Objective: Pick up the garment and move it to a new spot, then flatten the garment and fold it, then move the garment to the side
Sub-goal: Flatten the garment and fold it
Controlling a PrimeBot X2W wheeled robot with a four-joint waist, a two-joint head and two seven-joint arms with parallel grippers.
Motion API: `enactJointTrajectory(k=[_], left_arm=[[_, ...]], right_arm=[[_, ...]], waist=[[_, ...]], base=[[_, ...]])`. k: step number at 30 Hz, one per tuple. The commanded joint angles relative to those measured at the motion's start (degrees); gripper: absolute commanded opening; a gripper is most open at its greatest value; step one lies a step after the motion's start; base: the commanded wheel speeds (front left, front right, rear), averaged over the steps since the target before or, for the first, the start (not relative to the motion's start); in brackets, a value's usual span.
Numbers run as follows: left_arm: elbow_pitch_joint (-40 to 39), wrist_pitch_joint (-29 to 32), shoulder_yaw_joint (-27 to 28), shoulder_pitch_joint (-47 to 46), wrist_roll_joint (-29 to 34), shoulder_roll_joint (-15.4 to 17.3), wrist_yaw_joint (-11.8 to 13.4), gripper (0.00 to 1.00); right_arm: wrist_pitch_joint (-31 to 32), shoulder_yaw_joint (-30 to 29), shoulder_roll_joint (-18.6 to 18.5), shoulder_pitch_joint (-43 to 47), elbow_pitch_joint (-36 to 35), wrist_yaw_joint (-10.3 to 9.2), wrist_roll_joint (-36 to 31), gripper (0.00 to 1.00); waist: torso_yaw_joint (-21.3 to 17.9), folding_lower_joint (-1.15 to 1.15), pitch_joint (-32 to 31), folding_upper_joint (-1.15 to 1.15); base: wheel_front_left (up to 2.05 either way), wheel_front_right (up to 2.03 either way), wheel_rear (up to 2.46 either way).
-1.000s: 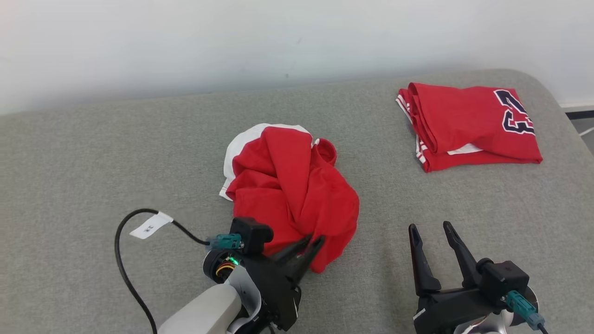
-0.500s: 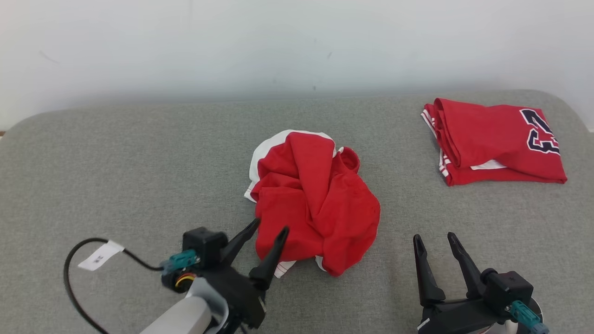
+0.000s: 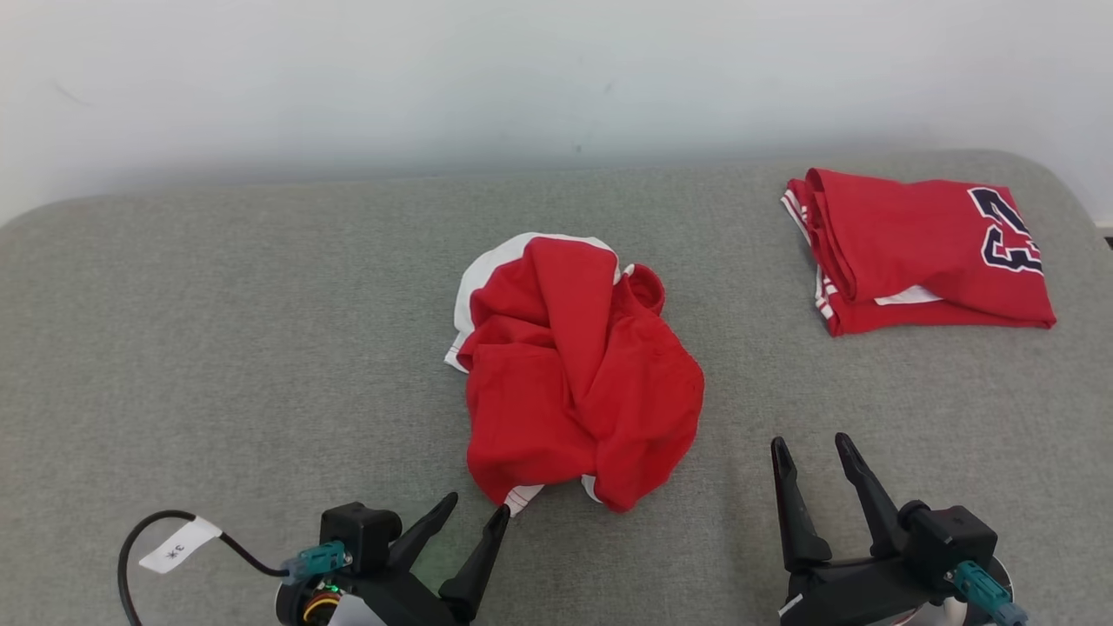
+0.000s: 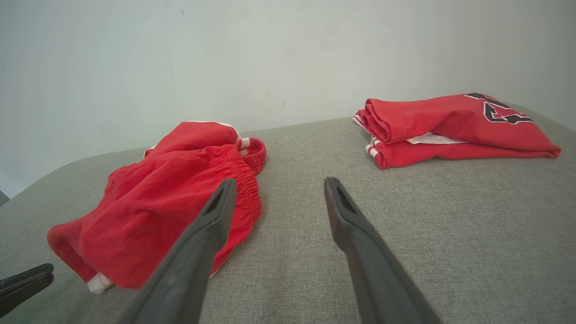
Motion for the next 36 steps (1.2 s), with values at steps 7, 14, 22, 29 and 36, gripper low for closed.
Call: enactJointTrajectory(k=[7, 14, 22, 29, 36], left_arm=[[3.4, -0.2, -0.6, -0.8, 0.5, -0.6, -0.8, 1.0], [6.7, -0.8, -0.6, -2.2, 0.8, -1.8, -1.6, 1.0], [8.6, -1.8, 1.5, -3.0, 2.5, -2.5, -1.6, 0.0], [4.2, -2.1, 5.9, -1.0, 2.8, 0.7, -0.1, 0.0], [-2.2, -0.5, 6.6, 2.0, 2.9, 5.7, 1.9, 0.0]], right_arm=[[-0.4, 0.6, 0.0, -1.0, 0.2, 0.01, 0.6, 1.0], [-0.8, 0.6, 0.0, -0.7, 0.5, 0.01, 1.0, 1.0], [-0.9, -0.5, 0.0, 0.3, 0.7, 0.01, 0.9, 1.0], [-0.9, -1.2, 0.0, 1.4, 0.9, 0.01, 1.3, 1.0], [-1.1, -1.8, -0.1, 2.2, 1.7, 0.01, 1.9, 1.0]], waist=[[-2.9, 0.0, 1.6, 0.0], [-5.1, 0.0, 2.3, 0.0], [-4.5, 0.0, 1.3, 0.0], [-0.5, 0.0, -0.8, 0.0], [3.7, 0.0, -2.8, 0.0]], base=[[0.0, 0.0, 0.0], [0.0, 0.0, 0.0], [0.0, 0.0, 0.0], [0.0, 0.0, 0.0], [0.0, 0.0, 0.0]])
